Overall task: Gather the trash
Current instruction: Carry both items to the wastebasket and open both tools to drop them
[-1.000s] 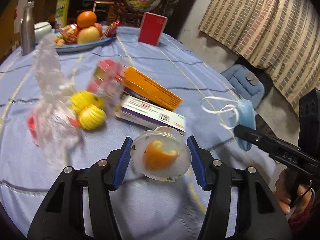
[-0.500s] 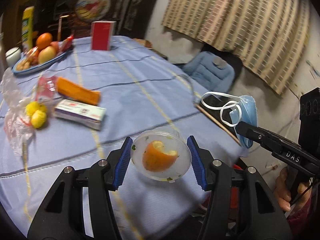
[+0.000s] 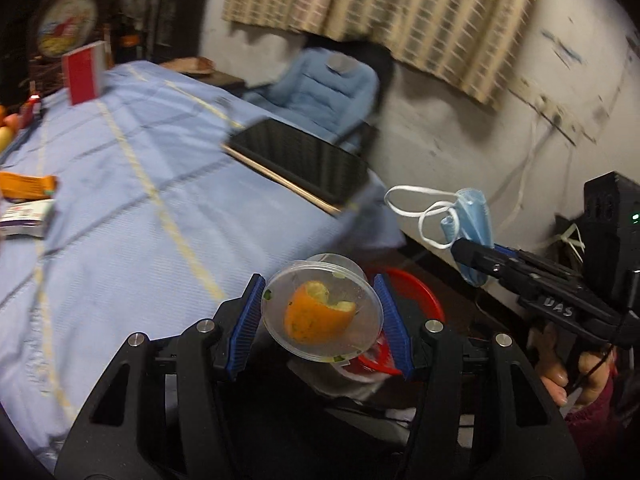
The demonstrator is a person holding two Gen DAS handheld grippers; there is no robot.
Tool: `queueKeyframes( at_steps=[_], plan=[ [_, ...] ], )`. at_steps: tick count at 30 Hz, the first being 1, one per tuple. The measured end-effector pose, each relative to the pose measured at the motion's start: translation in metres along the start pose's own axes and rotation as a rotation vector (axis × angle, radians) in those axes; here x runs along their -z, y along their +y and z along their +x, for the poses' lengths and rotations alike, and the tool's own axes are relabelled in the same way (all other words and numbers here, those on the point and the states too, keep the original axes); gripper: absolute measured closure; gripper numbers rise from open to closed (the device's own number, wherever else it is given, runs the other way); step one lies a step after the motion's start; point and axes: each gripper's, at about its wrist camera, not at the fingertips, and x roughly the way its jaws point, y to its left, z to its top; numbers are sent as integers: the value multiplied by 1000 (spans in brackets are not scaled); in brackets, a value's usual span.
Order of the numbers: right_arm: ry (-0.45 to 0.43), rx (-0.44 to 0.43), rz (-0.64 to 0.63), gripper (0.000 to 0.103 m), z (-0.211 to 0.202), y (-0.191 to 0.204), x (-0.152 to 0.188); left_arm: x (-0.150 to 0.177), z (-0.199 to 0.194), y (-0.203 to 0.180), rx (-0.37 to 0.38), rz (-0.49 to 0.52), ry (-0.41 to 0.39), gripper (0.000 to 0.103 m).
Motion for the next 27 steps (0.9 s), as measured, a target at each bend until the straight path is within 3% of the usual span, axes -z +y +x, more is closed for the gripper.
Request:
queueKeyframes(
  at_steps=[5, 8, 10, 19, 27],
  plan=[
    [73, 80, 84, 71, 17, -53, 31, 1, 30, -29, 25, 51, 63, 48],
    [158, 129, 105, 63, 39, -76, 48, -2, 52, -40, 27, 76, 108, 48],
    [185, 155, 136, 50, 50, -90, 57, -5, 64, -45, 31, 86, 128, 48],
    [65, 184, 261, 38, 24, -141, 49, -9, 114, -84, 67, 175, 221, 48],
    [19, 186, 330, 38, 11, -170, 52, -4, 148, -125, 121, 263, 292, 47]
  ],
)
